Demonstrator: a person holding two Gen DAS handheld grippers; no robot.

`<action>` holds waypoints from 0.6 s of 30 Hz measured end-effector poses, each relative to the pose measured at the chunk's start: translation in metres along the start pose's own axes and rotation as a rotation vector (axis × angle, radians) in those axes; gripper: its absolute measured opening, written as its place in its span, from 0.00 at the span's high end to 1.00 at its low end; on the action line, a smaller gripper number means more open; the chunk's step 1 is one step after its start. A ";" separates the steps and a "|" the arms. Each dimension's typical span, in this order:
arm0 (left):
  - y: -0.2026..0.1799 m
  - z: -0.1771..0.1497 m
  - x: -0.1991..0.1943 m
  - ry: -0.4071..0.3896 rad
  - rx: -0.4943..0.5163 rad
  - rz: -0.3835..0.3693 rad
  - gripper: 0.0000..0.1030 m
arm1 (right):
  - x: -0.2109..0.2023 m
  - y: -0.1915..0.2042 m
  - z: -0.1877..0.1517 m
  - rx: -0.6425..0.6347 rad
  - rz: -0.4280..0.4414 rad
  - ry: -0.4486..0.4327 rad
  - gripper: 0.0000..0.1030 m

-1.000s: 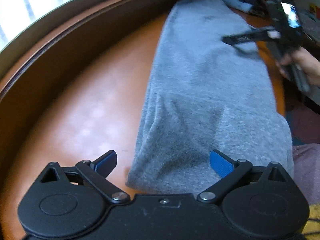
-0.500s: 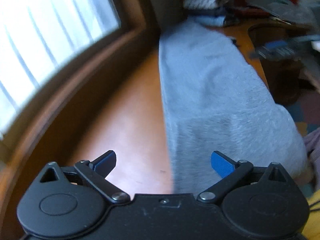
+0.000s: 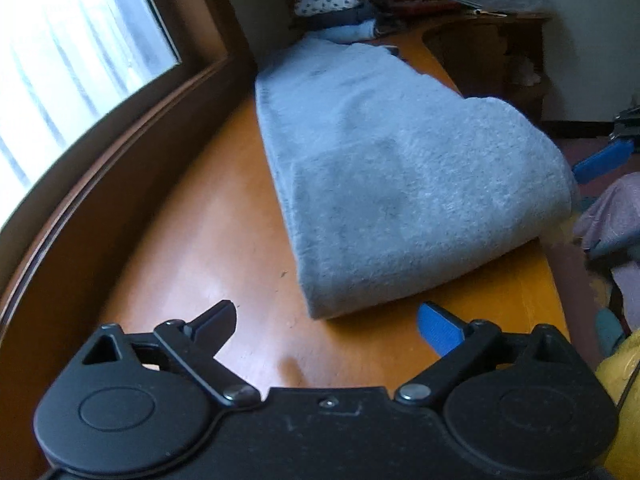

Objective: Fold clothes
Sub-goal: 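Grasp the grey sweatshirt strip end with the right gripper and lift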

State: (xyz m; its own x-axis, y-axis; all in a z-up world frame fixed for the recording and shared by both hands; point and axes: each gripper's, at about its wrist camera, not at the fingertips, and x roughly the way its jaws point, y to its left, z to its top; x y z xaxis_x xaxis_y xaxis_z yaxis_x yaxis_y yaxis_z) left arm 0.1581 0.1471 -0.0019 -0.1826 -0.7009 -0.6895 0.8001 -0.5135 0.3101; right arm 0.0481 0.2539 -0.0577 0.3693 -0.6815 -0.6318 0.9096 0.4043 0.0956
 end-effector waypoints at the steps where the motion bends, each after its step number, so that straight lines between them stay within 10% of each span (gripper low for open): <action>1: 0.000 0.001 0.002 -0.006 0.004 -0.009 0.06 | 0.003 0.004 0.003 -0.026 0.008 0.004 0.16; 4: 0.004 0.003 0.007 -0.031 0.015 -0.069 0.06 | 0.011 0.008 0.007 -0.065 0.021 0.004 0.20; 7: 0.006 0.006 0.006 -0.038 -0.004 -0.135 0.28 | 0.018 0.004 0.008 -0.058 0.015 0.002 0.33; 10: 0.008 0.009 0.003 -0.042 -0.026 -0.195 0.38 | 0.021 -0.001 0.011 -0.032 -0.004 -0.011 0.65; 18: 0.015 0.028 -0.016 -0.088 -0.115 -0.228 0.44 | -0.005 -0.021 0.024 0.062 0.053 -0.063 0.71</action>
State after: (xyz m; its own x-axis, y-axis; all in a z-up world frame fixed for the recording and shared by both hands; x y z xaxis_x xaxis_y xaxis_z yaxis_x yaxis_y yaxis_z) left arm 0.1570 0.1367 0.0324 -0.4103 -0.6166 -0.6719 0.7915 -0.6067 0.0735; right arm 0.0317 0.2342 -0.0379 0.4263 -0.6983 -0.5750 0.8980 0.4030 0.1763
